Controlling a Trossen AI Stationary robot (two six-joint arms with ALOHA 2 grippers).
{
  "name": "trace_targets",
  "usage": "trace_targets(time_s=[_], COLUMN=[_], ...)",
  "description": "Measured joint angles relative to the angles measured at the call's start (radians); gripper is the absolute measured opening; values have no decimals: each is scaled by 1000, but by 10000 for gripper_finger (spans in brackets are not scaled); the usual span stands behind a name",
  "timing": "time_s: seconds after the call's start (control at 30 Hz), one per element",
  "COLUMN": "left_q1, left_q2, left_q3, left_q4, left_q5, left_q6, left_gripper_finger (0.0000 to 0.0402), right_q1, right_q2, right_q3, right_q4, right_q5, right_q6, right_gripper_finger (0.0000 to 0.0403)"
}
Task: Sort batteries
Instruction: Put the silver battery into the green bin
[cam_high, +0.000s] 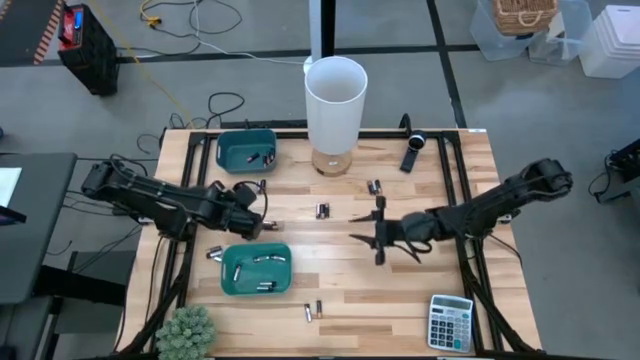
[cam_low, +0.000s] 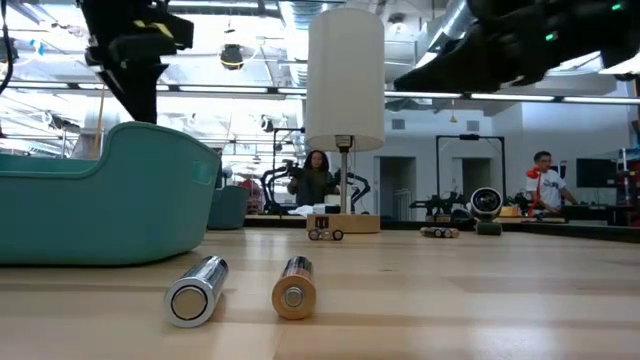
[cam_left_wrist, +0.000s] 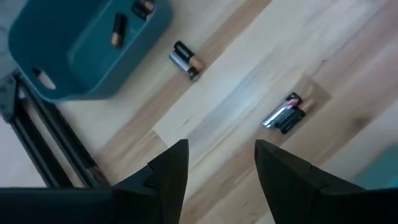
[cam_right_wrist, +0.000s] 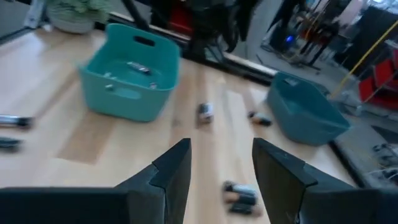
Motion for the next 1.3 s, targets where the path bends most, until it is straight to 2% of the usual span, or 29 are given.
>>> trace_targets(time_s=[0.07,0.27,0.43,0.6,0.77,1.03,1.3], left_q1=[25,78,73,59,55,9,-30], left_q2=[1,2,2,1,1,1,1], left_q3=[-16,-94,-117,-118,-137,-281,-287], left_q4=[-1,-24,-134,-220,-222,-148,-154], left_q5=[32,243,369,406,452,563,544], left_q6=[-4,69,90,125,196,318,281], left_gripper_finger=[178,178,178,178,178,178,178], right_q1=[-48,-184,-236,-254,-255,-254,-254], right_q2=[1,2,2,2,3,3,3], right_q3=[0,0,0,0,0,0,0], right_q4=[1,-22,-50,-51,-56,-62,-48], right_q5=[-35,-198,-234,-243,-243,-243,-243], right_q6=[-12,-10,-5,-5,-4,7,22], right_gripper_finger=[186,186,186,186,186,186,186])
